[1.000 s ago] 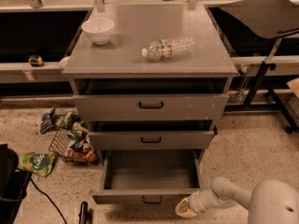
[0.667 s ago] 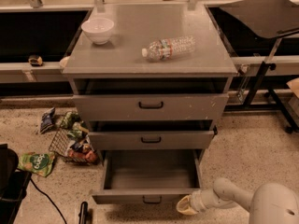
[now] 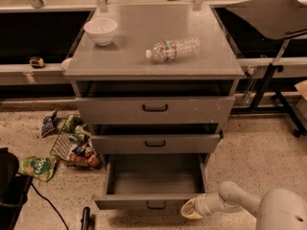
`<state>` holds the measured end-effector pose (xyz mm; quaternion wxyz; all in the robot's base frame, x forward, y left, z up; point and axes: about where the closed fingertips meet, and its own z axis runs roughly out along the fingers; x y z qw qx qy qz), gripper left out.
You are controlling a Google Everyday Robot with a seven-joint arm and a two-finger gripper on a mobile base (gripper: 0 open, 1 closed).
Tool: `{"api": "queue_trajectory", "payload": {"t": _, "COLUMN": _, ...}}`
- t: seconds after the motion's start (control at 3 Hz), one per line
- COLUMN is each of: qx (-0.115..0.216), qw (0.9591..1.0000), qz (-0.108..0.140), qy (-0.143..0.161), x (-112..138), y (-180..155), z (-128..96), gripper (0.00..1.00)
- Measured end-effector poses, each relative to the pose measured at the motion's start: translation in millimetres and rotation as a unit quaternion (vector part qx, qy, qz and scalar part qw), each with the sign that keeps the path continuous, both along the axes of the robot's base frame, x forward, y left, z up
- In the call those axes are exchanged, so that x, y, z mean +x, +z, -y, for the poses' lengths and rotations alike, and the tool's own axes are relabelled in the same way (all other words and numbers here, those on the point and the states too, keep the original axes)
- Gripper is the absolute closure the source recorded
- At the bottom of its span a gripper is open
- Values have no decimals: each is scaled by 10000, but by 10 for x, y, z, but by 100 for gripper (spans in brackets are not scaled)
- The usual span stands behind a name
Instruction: Close bottom drawer
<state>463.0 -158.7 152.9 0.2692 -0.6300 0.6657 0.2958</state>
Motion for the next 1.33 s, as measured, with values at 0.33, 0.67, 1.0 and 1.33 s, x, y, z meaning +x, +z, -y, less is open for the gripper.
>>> {"api": "queue_trajectory", "payload": {"t": 0.33, "qx": 0, "qw": 10000, "qz": 0, "qy": 0, "x": 0, "y": 0, "z": 0, "gripper": 12}}
{"api": "queue_trajectory", "payload": {"t": 0.67, "qx": 0, "qw": 10000, "qz": 0, "qy": 0, "x": 0, "y": 0, "z": 0, "gripper": 0}}
{"api": "queue_trajectory", "payload": {"t": 1.0, "qx": 1, "qw": 10000, "qz": 0, "qy": 1, "x": 0, "y": 0, "z": -1, "gripper": 0}}
{"api": "queue_trajectory", "payload": {"t": 1.33, "qx": 106, "qw": 9997, "qz": 102, "qy": 178, "x": 55, "y": 14, "z": -4, "gripper": 18}}
